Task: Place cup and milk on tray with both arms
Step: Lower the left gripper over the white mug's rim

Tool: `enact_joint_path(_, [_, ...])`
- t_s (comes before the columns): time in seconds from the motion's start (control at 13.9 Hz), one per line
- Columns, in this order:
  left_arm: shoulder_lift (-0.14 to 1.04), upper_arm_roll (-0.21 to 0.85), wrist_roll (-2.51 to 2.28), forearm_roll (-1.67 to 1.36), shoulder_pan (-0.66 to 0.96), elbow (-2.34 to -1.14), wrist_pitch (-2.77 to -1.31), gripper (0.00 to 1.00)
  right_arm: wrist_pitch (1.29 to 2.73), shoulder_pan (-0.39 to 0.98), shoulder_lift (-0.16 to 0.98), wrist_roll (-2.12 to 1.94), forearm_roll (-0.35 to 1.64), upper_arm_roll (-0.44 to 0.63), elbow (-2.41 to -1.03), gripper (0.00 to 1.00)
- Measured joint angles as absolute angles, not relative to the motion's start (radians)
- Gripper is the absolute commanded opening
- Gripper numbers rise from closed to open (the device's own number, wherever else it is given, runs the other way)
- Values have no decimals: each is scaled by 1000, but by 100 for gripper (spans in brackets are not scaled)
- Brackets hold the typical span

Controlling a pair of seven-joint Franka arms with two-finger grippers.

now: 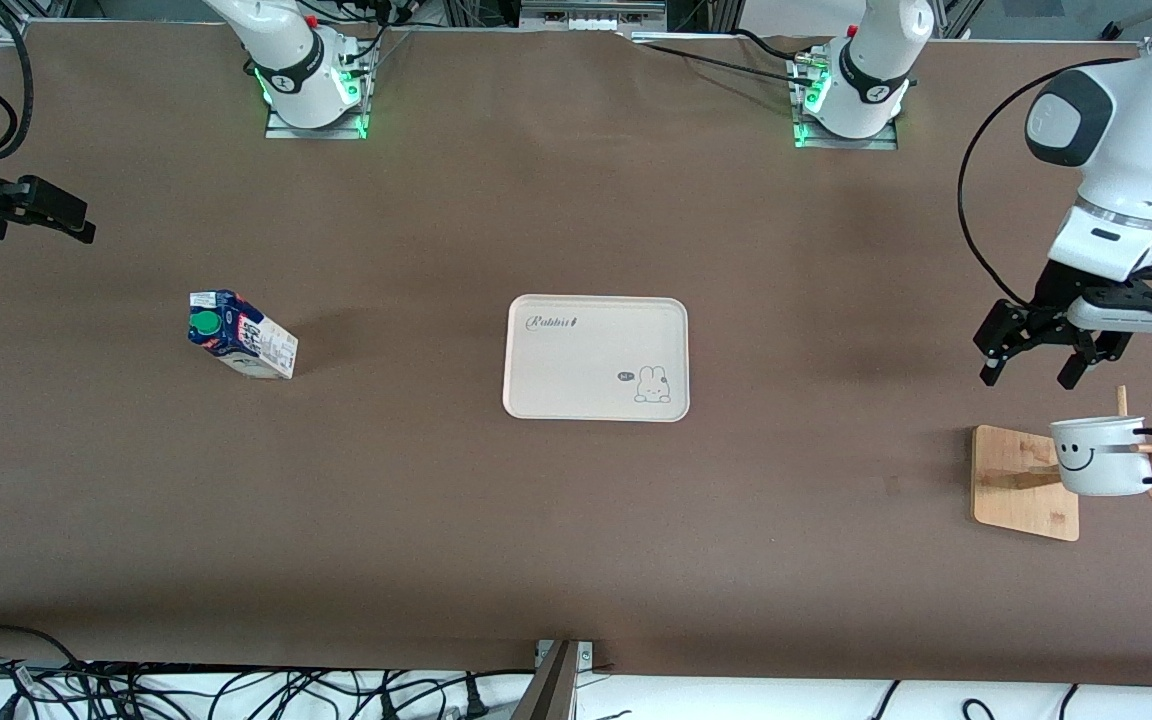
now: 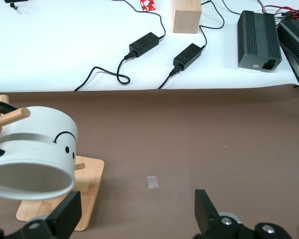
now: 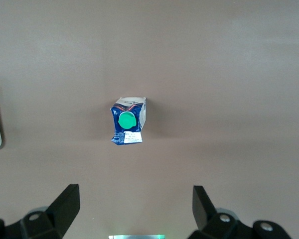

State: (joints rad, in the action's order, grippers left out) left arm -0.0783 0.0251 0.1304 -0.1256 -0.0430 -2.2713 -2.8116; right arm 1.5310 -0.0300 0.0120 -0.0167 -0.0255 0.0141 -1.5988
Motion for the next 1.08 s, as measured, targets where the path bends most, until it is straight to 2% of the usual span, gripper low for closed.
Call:
enact_joint_path(0.22, [-132, 24, 130, -126, -50, -2313, -2829, 100, 1531, -30, 12, -17, -26, 14, -1599, 100])
enact_joint_path(0.5, [-142, 23, 130, -126, -65, -2422, -3001, 100, 1531, -30, 12, -17, -26, 14, -1599, 100])
enact_joint_path(0.72, [-142, 23, 130, -126, -66, -2454, -3051, 100, 1531, -30, 12, -17, -26, 14, -1599, 100])
enact_joint_path(0.93, [-134, 23, 135, -126, -66, -2544, -3253, 100, 1531, -30, 12, -17, -26, 14, -1599, 100])
enact_joint_path(1.08, [-131, 23, 137, -126, -66, -2586, -3310, 100, 1531, -30, 12, -17, -26, 14, -1599, 100])
